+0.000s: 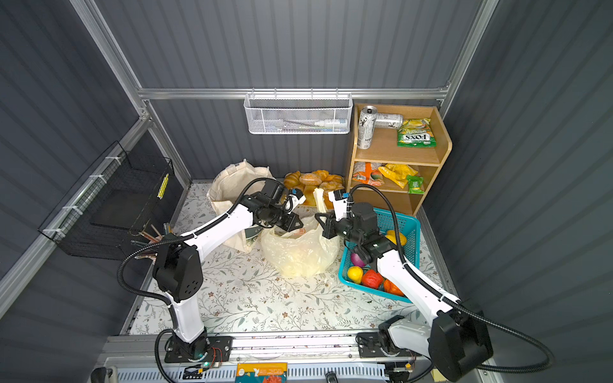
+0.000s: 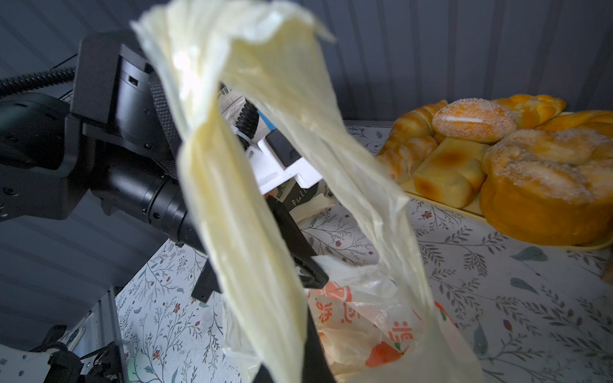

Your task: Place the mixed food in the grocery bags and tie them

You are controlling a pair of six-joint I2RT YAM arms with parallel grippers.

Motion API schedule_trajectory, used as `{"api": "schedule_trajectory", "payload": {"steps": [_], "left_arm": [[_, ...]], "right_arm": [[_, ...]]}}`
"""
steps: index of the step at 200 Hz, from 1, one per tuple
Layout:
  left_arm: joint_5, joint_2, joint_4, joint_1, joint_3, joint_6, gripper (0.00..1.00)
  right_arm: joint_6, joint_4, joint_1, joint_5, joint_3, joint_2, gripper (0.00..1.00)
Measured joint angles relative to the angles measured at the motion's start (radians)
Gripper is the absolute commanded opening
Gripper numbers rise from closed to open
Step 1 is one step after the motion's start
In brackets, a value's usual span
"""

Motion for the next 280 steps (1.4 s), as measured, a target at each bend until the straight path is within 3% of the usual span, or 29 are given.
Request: {"api": "schedule_trajectory", "payload": {"steps": [41, 61, 87, 109, 161, 193, 237, 280], "left_arm": [[-0.042, -0.026, 0.048, 0.0, 0.001, -0.046, 0.0], [-0.091, -0.083, 0.081, 0.0, -0.007, -0.077, 0.0], [-0.152, -0.194, 0.14, 0.0, -0.032, -0.139, 0.0], [-0.185, -0.246, 0.195, -0.003, -0.055, -0.185, 0.0], [-0.211, -0.219, 0.225, -0.011, -0.13, -0.228, 0.0], [-0.201, -0.215, 0.232, -0.011, -0.14, -0.242, 0.0], [-0.167, -0.24, 0.274, -0.011, -0.161, -0.292, 0.0], [-0.138, -0.314, 0.311, -0.013, -0.182, -0.351, 0.0]], "right_arm": [[-0.004, 0.0, -0.04, -0.001, -0.02, -0.032, 0.11], [0.011, -0.006, -0.066, 0.001, -0.025, -0.035, 0.41], [0.045, -0.041, -0.128, 0.0, -0.024, -0.027, 0.6], [0.075, -0.094, -0.158, 0.0, -0.021, -0.031, 0.69], [0.113, -0.288, -0.211, 0.002, -0.021, -0.244, 0.76], [0.16, -0.467, -0.301, 0.08, -0.02, -0.368, 0.76], [0.171, -0.719, -0.349, 0.18, -0.029, -0.284, 0.76], [0.161, -0.792, -0.349, 0.201, -0.084, -0.168, 0.8]]}}
